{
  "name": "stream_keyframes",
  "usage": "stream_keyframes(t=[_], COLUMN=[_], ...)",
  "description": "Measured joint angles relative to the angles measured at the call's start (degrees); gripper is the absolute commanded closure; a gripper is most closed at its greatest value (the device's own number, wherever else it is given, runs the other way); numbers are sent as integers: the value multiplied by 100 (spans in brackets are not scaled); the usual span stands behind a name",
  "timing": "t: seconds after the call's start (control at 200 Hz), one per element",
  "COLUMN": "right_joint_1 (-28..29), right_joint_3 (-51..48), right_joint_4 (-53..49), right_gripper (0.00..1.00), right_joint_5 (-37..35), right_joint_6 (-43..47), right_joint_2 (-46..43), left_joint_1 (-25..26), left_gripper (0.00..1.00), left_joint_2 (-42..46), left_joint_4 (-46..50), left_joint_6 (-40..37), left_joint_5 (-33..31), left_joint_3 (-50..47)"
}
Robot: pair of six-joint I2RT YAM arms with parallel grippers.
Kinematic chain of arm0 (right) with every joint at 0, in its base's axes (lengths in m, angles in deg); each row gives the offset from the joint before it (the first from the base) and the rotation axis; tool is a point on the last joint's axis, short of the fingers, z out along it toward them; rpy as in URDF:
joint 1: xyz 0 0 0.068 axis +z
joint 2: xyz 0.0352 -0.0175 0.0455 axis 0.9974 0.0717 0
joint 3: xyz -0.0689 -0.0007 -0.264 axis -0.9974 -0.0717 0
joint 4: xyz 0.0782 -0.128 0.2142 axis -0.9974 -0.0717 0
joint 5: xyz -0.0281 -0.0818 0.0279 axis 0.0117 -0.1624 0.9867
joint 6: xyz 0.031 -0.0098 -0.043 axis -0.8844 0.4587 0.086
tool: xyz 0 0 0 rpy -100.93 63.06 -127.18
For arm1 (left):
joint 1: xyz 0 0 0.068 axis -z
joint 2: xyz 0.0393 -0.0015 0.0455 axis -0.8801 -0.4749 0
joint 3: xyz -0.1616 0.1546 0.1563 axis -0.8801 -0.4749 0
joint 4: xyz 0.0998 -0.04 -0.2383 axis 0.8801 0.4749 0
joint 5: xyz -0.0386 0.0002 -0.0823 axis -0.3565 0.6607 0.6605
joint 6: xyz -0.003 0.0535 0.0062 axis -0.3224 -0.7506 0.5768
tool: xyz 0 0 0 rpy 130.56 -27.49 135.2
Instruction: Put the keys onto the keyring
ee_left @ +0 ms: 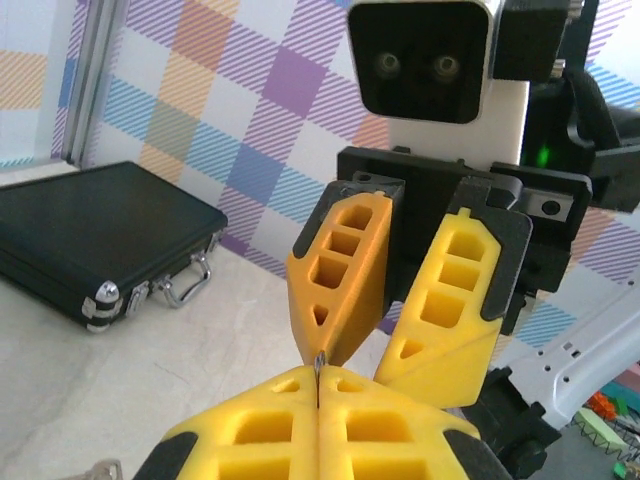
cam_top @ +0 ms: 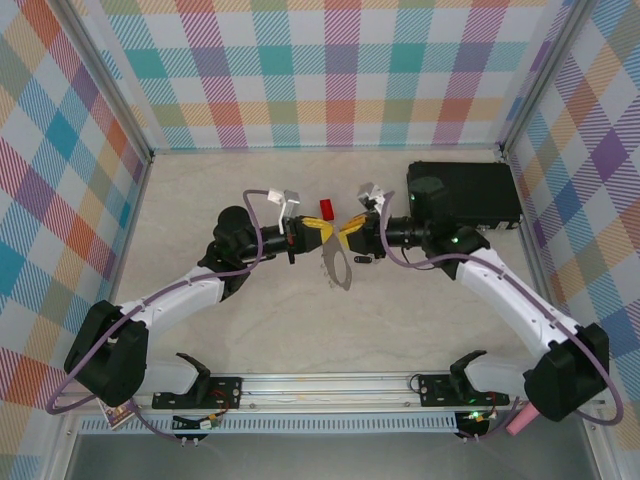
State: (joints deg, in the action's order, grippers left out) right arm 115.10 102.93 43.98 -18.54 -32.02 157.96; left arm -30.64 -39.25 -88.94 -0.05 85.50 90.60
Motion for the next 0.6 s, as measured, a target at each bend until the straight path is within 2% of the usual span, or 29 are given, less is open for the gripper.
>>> stream_keyframes(t=[0.255, 0.415, 0.6], right_joint_1=[-232, -280, -175], right_joint_3=[-793, -992, -1178], right_joint_4=[1333, 1810, 2413], right_gripper=[81, 80, 80], right_joint_5=[-472, -376, -184], right_joint_6=[-778, -1163, -1561], right_joint_2=[-439, -341, -313], left_joint_1=[142, 280, 492], left_gripper=[100, 100, 100], left_joint_2=[7, 7, -46], left_joint_4=[-155, -273, -903], left_joint_6=[50, 68, 247], left_joint_5=[-304, -597, -1032], left_joint_3=[0, 0, 0])
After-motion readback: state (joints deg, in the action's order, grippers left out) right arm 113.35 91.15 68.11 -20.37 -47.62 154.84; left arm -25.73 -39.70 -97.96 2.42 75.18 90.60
